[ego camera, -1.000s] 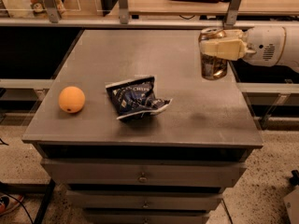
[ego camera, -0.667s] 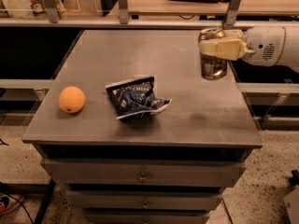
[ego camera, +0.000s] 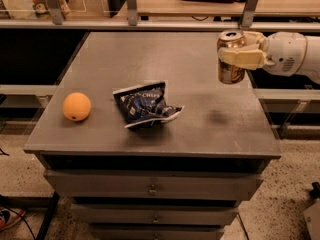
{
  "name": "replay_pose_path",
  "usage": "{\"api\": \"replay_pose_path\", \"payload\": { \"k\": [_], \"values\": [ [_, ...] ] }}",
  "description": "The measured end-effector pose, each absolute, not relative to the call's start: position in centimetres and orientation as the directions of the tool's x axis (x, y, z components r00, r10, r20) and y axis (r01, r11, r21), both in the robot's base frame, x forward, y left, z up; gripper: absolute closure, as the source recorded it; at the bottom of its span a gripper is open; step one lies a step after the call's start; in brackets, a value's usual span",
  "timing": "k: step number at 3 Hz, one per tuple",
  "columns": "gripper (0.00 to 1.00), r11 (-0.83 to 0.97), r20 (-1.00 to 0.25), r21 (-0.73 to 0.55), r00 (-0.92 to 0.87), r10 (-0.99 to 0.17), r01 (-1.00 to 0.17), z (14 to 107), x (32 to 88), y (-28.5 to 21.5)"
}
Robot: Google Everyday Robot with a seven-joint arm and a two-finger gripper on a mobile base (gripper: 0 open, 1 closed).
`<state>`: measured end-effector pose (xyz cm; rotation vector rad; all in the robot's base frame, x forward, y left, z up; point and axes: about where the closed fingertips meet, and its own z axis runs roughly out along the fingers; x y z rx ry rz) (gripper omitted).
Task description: Place orange can upright
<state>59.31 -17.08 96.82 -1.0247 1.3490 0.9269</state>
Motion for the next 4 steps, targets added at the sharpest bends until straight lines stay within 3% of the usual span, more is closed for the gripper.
{"api": "replay_pose_path", "payload": {
  "k": [2, 4],
  "values": [
    [1.0, 0.261, -0.989, -0.151, 0.148, -0.032, -0.953, 95.2, 59.4, -18.6],
    [1.0, 0.262, -0.983, -0.178, 0.18, -0.016, -0.949, 93.2, 59.3, -19.3]
  ]
}}
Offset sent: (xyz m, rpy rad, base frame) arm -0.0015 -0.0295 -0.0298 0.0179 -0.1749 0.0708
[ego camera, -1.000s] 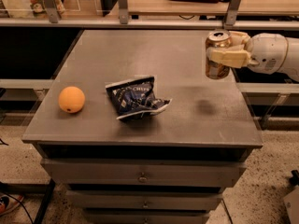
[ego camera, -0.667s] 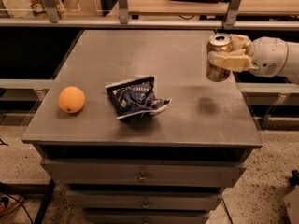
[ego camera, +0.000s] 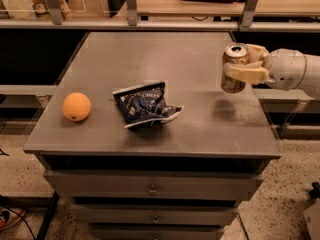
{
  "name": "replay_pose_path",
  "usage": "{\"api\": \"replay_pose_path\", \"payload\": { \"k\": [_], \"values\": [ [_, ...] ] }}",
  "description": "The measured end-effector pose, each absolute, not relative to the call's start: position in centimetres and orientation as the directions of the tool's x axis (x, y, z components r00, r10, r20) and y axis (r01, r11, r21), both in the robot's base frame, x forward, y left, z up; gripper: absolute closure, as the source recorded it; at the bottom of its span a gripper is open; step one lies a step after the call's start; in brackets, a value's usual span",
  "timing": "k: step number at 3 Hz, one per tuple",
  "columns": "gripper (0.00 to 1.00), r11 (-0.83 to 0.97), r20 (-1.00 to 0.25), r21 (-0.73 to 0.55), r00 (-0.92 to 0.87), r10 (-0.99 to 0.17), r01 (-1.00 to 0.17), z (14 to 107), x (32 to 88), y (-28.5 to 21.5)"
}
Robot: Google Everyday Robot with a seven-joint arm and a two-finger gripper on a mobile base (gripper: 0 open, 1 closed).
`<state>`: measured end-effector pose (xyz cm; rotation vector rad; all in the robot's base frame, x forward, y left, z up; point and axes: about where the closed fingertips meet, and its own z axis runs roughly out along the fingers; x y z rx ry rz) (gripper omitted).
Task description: Place orange can upright
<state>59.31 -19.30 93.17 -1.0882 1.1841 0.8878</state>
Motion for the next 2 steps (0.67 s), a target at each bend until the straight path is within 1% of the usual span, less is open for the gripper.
{"api": "replay_pose_path", "payload": {
  "k": [1, 2],
  "values": [
    [1.0, 0.261, -0.985, -0.17, 0.175, -0.004, -0.95, 92.0, 59.5, -19.2],
    [0.82, 0.275, -0.989, -0.136, 0.149, 0.026, -0.952, 91.0, 59.9, -19.3]
  ]
}}
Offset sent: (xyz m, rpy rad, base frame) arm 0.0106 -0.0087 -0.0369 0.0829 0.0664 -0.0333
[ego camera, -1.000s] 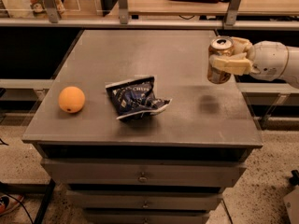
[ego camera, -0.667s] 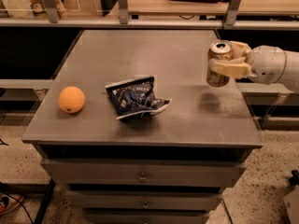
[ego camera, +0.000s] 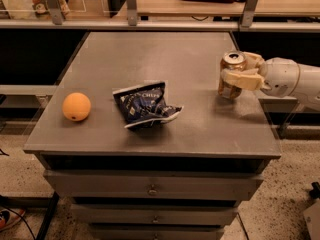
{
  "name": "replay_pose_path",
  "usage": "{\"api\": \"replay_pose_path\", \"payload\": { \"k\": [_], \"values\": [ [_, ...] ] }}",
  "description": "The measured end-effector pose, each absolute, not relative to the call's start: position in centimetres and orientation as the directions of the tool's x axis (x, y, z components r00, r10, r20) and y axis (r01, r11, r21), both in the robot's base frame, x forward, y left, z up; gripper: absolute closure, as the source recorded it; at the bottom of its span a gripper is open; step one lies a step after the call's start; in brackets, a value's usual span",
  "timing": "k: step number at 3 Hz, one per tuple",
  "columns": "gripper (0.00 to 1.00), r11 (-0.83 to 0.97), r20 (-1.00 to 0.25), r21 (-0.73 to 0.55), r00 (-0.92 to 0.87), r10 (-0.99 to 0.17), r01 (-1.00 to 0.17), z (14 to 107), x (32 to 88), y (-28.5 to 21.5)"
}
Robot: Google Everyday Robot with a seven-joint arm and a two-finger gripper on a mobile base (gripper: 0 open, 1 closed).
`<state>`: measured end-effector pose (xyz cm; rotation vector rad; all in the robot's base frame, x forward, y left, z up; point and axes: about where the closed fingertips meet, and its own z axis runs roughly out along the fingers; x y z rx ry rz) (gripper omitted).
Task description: Place orange can upright
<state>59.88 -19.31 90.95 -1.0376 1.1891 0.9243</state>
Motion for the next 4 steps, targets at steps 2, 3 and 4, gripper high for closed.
{"api": "replay_pose_path", "payload": {
  "k": [2, 3, 4],
  "values": [
    [0.36, 0.307, -0.989, -0.05, 0.089, 0.116, -0.951, 90.53, 60.52, -18.67],
    [0.13, 0.308, -0.989, -0.036, 0.079, 0.128, -0.951, 90.47, 60.68, -18.51],
    [0.0, 0.323, -0.993, -0.044, 0.077, 0.091, -0.945, 90.34, 60.79, -18.49]
  ]
}}
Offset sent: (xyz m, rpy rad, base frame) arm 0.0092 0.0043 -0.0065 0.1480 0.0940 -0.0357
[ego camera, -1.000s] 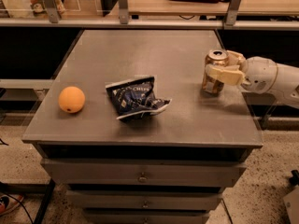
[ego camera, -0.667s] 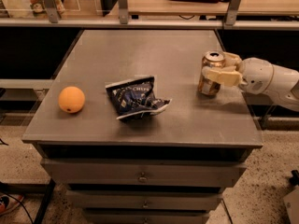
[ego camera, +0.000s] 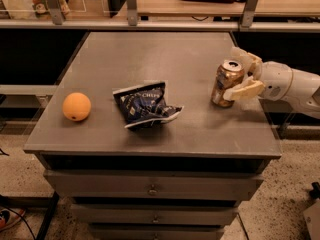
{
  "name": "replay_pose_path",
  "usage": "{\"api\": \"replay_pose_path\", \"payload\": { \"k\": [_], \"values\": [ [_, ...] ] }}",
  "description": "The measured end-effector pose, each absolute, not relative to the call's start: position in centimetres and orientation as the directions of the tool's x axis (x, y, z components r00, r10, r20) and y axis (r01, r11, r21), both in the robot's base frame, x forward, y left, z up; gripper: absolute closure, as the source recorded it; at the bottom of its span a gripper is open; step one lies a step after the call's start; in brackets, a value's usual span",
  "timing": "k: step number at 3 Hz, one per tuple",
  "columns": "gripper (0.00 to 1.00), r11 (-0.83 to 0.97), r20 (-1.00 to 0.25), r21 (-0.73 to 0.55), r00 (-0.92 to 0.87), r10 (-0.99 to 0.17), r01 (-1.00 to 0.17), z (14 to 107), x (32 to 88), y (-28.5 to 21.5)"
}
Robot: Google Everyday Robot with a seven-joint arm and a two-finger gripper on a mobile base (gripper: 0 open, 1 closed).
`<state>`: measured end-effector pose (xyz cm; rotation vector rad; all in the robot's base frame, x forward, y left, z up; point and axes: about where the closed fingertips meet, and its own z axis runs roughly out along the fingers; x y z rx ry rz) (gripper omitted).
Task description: Place orange can upright
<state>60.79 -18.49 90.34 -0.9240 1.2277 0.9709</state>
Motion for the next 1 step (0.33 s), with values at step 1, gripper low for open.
{"api": "replay_pose_path", "payload": {
  "k": [1],
  "values": [
    [0.0, 0.324, -0.993, -0.044, 0.077, 0.09, -0.945, 90.34, 60.79, -18.49]
  ]
}}
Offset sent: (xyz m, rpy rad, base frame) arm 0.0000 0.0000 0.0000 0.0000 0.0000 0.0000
